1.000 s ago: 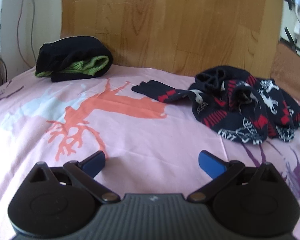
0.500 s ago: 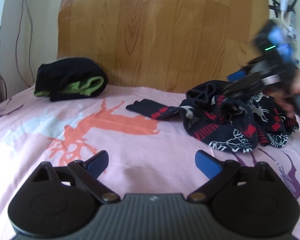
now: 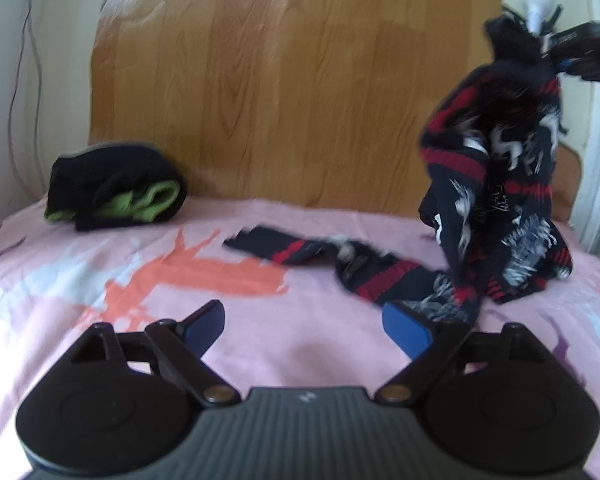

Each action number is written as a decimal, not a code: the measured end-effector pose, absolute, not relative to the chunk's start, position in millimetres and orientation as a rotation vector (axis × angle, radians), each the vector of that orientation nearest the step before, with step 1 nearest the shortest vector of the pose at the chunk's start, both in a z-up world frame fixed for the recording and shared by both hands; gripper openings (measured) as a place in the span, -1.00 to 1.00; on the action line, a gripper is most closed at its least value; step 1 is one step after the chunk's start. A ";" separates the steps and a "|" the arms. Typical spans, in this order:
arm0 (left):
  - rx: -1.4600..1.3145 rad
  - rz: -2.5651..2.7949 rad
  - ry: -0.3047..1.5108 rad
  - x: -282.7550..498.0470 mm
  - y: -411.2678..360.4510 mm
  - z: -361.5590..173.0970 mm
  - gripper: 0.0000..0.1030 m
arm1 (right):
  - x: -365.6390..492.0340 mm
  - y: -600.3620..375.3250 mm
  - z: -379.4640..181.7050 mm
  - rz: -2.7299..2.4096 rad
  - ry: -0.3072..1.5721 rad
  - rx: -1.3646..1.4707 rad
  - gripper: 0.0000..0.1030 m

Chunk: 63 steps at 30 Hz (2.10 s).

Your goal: Fold small clothes

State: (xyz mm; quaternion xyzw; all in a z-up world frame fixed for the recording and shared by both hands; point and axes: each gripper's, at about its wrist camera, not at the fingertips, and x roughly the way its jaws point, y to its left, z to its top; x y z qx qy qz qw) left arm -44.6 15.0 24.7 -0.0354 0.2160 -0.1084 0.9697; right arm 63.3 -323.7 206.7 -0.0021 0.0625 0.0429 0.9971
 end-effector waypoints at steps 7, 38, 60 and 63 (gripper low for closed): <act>-0.016 -0.444 0.214 -63.5 -38.5 92.2 0.92 | -36.6 -338.6 231.1 0.147 0.080 -0.026 -0.67; -0.207 -0.492 0.117 -39.8 -11.1 174.5 -0.88 | -62.7 -331.6 146.7 0.110 0.279 -0.153 0.23; -0.291 -0.433 0.059 -64.1 46.4 221.9 -0.88 | -63.5 -282.6 44.9 0.323 0.586 -0.071 -0.79; -0.331 -0.405 -0.010 -80.9 73.8 238.8 -0.89 | -86.0 -313.2 85.2 0.318 0.451 0.048 -0.79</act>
